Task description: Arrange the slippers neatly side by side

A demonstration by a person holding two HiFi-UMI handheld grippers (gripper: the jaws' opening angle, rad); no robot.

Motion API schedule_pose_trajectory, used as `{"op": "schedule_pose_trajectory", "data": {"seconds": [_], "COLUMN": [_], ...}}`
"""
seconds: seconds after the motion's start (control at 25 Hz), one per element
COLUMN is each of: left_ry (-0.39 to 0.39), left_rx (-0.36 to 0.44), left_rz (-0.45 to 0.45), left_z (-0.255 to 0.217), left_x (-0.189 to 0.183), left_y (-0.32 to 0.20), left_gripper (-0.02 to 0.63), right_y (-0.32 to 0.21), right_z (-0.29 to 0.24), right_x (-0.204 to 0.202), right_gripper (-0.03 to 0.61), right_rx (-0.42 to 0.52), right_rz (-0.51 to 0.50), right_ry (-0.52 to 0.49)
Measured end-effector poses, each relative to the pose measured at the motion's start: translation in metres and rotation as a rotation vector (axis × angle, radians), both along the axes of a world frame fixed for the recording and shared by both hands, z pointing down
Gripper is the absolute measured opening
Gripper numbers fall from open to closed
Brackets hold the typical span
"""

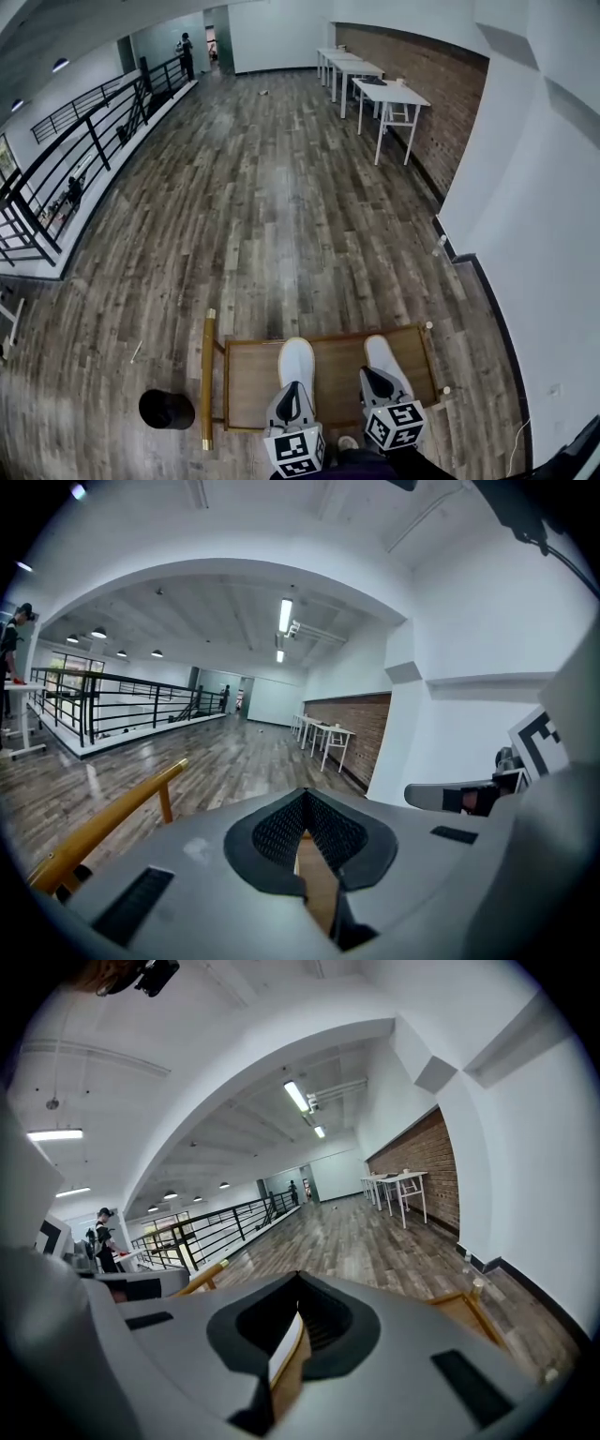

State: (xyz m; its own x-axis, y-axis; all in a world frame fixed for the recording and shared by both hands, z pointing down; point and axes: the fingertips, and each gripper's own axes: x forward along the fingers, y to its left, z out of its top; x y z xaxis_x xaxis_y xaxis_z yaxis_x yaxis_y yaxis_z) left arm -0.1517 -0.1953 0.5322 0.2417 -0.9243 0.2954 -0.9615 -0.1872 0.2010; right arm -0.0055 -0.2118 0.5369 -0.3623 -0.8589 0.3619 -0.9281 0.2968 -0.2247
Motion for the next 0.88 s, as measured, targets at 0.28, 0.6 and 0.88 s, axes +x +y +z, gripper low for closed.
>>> {"op": "schedule_pose_trajectory", "data": {"seconds": [0.28, 0.6, 0.88], "left_ry": [0.008, 0.011, -0.004], "left_rx": [-0.004, -0.001, 0.013], "left_rz": [0.095, 0.112, 0.12], "left_z": [0.007, -0.001, -0.008], "left_x": [0.004, 0.014, 0.027], "left_y": [-0.006, -0.008, -0.008], "left_gripper": [0.0, 0.0, 0.0], "right_y": [0.01, 0.006, -0.003], "right_z": [0.007, -0.004, -0.011], "right_x": [0.005, 0.008, 0.015], "right_gripper": [-0.002, -0.002, -0.002], "right_rx": [-0.012, -0.001, 0.019], "right_rz": [0.09, 0.08, 0.06], "right_ry": [0.014, 0.018, 0.013]}}
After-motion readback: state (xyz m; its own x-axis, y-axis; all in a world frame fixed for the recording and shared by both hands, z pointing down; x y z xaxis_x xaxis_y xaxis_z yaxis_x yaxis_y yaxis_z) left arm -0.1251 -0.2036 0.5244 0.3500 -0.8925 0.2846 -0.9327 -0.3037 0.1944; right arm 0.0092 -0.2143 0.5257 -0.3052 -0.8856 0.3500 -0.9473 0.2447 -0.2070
